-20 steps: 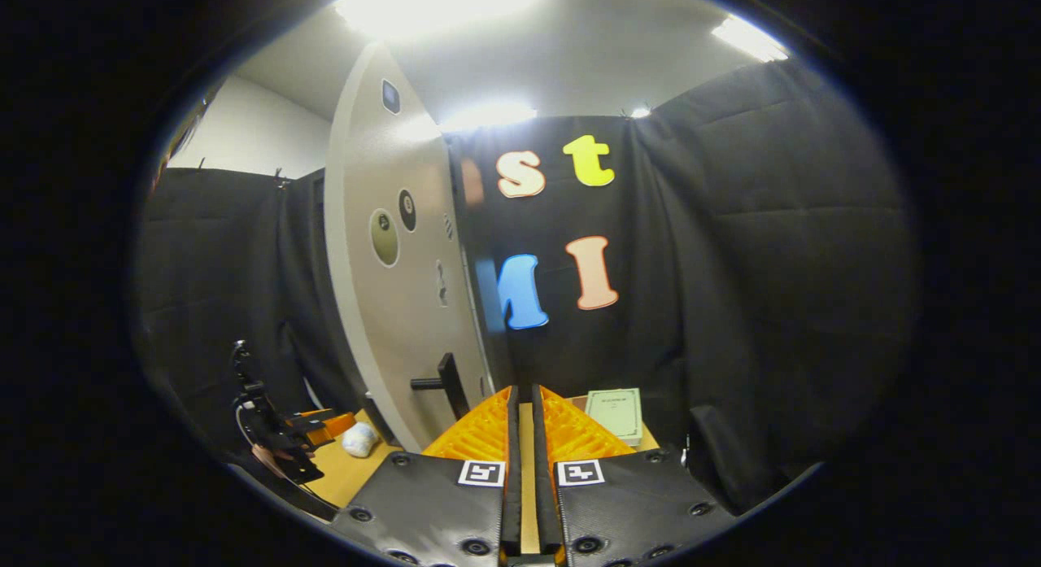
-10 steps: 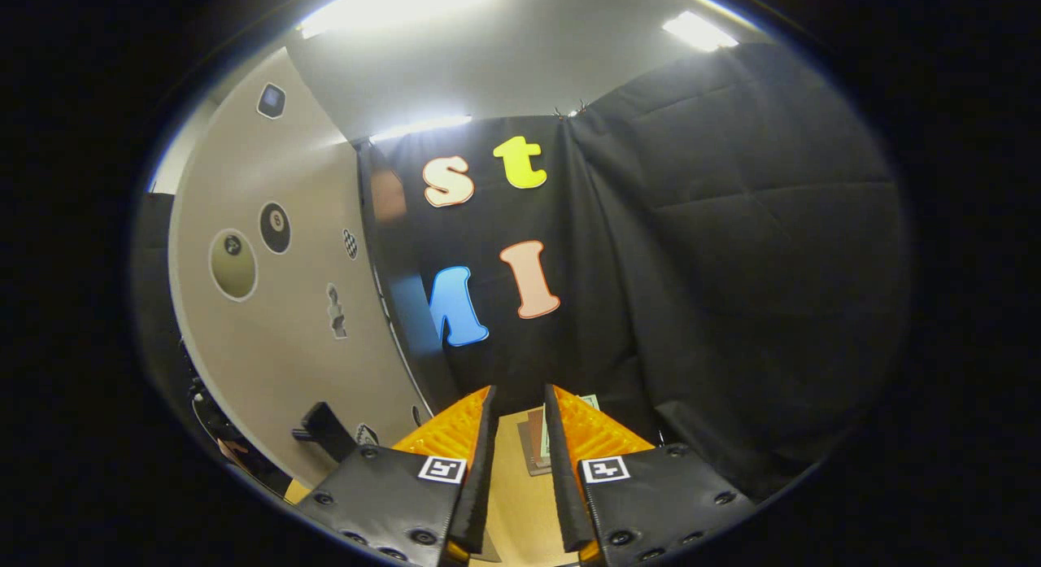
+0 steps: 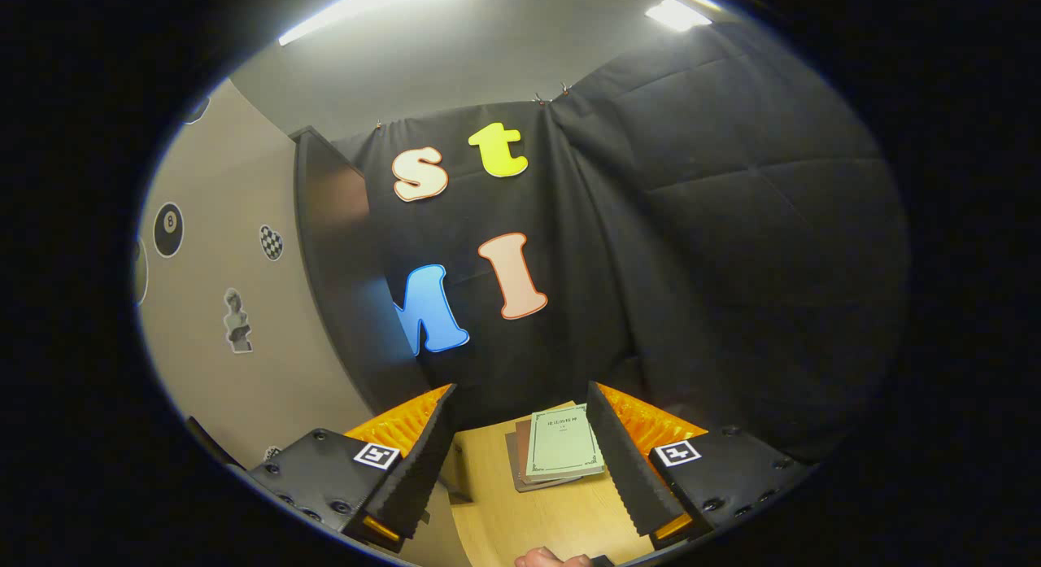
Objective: Open the cabinet door with the right hand, grasp the bottle in the cabinet with the left hand and place it on the coaster, then close the cabinet door with the right hand.
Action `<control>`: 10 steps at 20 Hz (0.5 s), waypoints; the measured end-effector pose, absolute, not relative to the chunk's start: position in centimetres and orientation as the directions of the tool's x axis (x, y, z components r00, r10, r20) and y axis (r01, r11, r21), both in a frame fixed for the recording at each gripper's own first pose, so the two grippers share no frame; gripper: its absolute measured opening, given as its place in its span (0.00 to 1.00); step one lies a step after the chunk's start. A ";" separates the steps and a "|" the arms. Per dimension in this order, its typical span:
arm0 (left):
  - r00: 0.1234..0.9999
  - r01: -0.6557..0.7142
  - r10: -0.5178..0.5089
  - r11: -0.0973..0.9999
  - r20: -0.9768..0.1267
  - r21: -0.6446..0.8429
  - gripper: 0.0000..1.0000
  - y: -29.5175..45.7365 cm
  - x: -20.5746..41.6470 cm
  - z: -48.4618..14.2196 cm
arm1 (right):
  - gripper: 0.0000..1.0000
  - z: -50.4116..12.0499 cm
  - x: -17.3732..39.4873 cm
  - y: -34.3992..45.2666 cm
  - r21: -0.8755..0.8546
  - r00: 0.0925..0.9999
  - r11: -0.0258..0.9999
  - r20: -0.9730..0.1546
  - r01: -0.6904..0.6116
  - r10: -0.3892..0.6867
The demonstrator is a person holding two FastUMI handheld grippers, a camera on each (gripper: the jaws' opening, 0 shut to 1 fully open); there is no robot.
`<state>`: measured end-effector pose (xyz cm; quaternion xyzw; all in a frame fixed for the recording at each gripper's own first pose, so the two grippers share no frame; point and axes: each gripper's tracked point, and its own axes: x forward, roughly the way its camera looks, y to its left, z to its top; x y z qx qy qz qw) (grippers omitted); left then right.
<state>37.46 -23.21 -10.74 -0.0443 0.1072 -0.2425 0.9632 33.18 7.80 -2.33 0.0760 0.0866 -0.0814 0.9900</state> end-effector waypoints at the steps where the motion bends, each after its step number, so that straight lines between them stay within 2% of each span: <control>1: 0.862 0.455 -0.474 0.880 -0.182 -0.135 0.86 -23.3 38.2 -10.9 | 0.98 -2.7 33.3 7.0 0.121 0.967 0.974 -0.190 0.192 -0.167; 4: 0.872 0.450 -0.454 0.891 -0.183 -0.063 0.85 -23.8 40.3 -11.3 | 0.98 -3.7 33.3 5.5 0.089 0.956 0.971 -0.215 0.222 -0.199; 10: 0.858 0.489 -0.485 0.872 -0.169 -0.024 0.87 -26.2 43.1 -11.1 | 0.98 -4.4 33.6 4.1 0.186 0.955 0.954 -0.224 0.236 -0.193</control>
